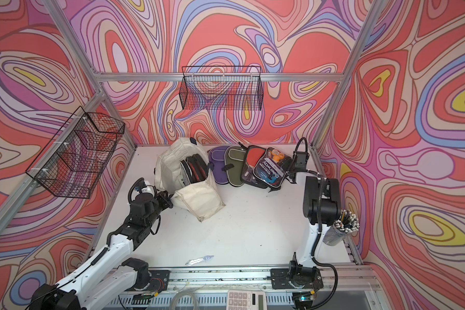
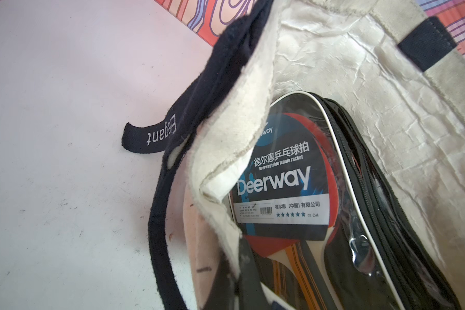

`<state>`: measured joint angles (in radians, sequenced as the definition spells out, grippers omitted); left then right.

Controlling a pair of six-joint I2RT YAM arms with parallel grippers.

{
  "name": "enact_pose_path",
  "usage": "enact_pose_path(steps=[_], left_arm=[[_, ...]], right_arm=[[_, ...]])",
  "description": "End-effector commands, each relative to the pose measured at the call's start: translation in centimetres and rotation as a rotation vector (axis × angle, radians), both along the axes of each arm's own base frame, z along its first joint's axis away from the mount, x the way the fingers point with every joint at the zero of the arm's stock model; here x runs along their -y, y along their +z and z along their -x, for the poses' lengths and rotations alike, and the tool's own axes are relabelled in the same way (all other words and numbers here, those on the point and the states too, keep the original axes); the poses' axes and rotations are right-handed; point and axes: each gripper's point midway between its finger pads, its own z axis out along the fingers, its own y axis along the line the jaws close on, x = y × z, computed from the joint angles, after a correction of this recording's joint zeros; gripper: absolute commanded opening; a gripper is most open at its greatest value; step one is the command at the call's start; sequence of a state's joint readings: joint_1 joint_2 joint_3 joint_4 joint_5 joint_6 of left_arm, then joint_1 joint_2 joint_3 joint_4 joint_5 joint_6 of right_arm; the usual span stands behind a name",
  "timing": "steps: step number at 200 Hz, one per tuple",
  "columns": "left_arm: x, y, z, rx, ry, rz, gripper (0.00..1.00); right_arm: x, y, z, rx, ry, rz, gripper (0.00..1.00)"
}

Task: Remove the ping pong set from the canvas bag
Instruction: Place the ping pong set at the center of the board.

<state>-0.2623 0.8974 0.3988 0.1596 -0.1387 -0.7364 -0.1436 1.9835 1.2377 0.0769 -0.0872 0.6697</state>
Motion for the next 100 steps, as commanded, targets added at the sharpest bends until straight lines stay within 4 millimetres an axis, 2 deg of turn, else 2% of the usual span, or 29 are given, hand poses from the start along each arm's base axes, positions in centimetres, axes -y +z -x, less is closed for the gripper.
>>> enact_pose_path(steps=[1,56,65,70,75,100], left_arm=[[-0.6,-0.9,0.4,-0.030,0.022,-0.022,0.00],[-0.4,-0.6,0.3,-0.025,0.016,-0.018,0.00],[-0.4,-0.6,0.3,-0.024,0.014,-0.016,0.00],[-0.4,-0.6,0.3,-0.024,0.013,-0.016,0.00],[-0.3,-0.6,0.2,-0.024,0.011,-0.015,0.00],[-0.1,-0.6,0.2,-0.025,0.004,-0.006,0.00]], right_arm=[[0.0,3.6,-0.1,0.083,0.011,0.014,0.84],[-1.4,9.1,0.5,0.192,0.065,-0.010,0.86],[-2.1,10.4,0.7,0.217,0.089,-0.016,0.86],[-2.5,10.4,0.7,0.218,0.101,-0.019,0.86],[-2.9,12.2,1.0,0.253,0.114,-0.018,0.86],[-6.1,16.1,1.8,0.322,0.215,-0.019,0.87]])
